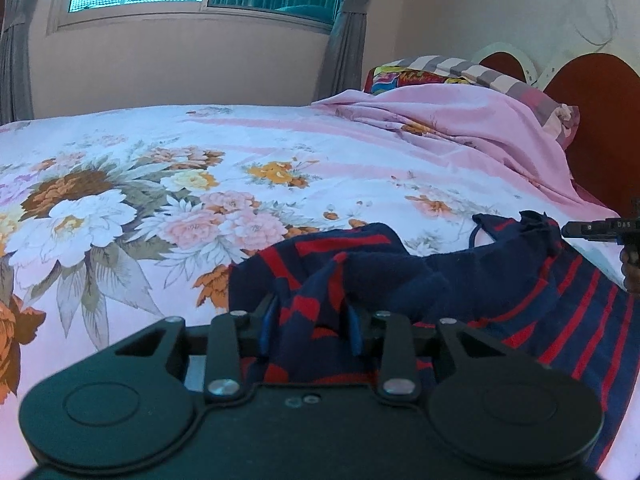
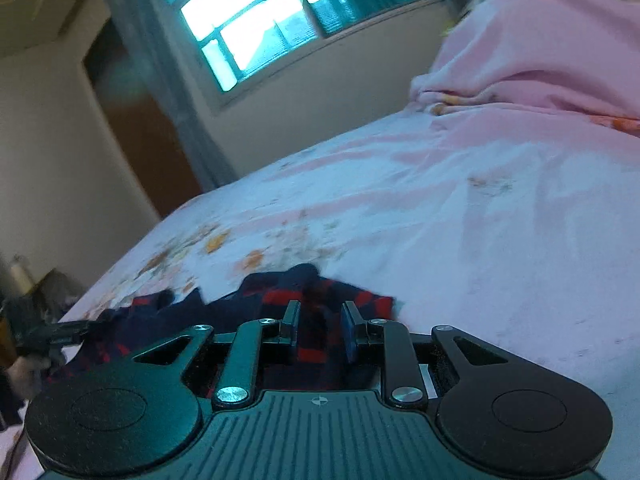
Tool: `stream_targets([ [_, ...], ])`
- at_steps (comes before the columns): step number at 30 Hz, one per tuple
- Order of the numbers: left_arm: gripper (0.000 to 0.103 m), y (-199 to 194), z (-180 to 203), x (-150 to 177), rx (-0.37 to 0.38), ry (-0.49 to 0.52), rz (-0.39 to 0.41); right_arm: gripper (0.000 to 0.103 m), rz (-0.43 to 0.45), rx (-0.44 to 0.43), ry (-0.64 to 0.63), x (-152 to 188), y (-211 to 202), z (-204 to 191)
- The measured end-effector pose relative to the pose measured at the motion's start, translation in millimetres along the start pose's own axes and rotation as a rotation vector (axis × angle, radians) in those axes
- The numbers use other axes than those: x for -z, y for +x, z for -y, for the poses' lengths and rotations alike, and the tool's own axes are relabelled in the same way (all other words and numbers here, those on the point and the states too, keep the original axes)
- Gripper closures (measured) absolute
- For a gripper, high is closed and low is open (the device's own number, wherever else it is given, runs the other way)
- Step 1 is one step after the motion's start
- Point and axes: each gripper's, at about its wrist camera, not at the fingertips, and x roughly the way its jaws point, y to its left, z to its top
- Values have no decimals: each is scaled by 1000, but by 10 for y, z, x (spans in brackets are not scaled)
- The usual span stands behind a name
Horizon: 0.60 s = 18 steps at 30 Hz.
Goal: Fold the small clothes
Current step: 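Grasp the striped shirt's edge with both grippers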
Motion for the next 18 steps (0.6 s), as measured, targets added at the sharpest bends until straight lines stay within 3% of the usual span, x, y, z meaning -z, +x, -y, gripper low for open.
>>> stream_targets([
  [6,71,15,-7,18,-2,-14,-2,84,-106,42,-136,27,255,-178],
  [10,71,16,-5,7,-3,-9,-5,84,-112,66,-200,-8,410,-241],
  [11,73,17,-4,-3,-1,-8,-8,84,-120,58,-203,-36,462,-244],
  [12,81,19,3,-9,3,-2,-10,98,-133,42,-208,-55,501,-252],
  [13,94,23,8,-13,4,3,-9,101,-154,24,-210,-72,534,-257],
  [15,96,-7,-9,-22,12,-12,14,101,-106,27,-232,-66,444,-287],
  [18,96,-125,-55,-54,21,-76,107,102,57,59,-227,-47,129,-336],
])
